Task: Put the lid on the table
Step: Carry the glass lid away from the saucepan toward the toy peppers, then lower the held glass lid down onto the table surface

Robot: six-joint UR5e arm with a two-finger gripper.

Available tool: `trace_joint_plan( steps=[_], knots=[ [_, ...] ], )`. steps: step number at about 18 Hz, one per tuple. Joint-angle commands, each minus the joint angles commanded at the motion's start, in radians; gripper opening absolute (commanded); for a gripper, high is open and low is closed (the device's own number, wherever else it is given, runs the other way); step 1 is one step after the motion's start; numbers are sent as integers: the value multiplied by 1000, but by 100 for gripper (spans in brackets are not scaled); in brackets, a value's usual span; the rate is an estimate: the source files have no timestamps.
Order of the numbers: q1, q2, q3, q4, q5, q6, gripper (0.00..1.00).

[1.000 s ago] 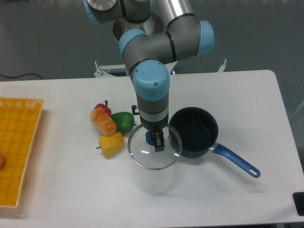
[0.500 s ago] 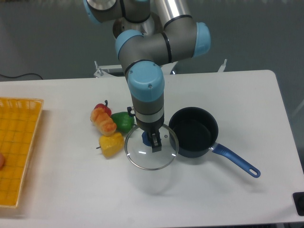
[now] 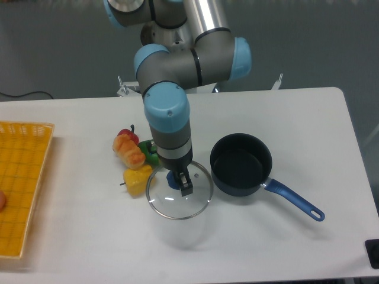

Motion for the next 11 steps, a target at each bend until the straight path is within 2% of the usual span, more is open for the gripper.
trace_joint_plan(
  steps=[3, 6, 11],
  knots=[
    [-2, -9, -2, 3, -5, -18, 52],
    [-5, -25, -3, 34, -11, -14, 52],
    [-8, -51, -12, 35, -9, -9, 52]
  ],
)
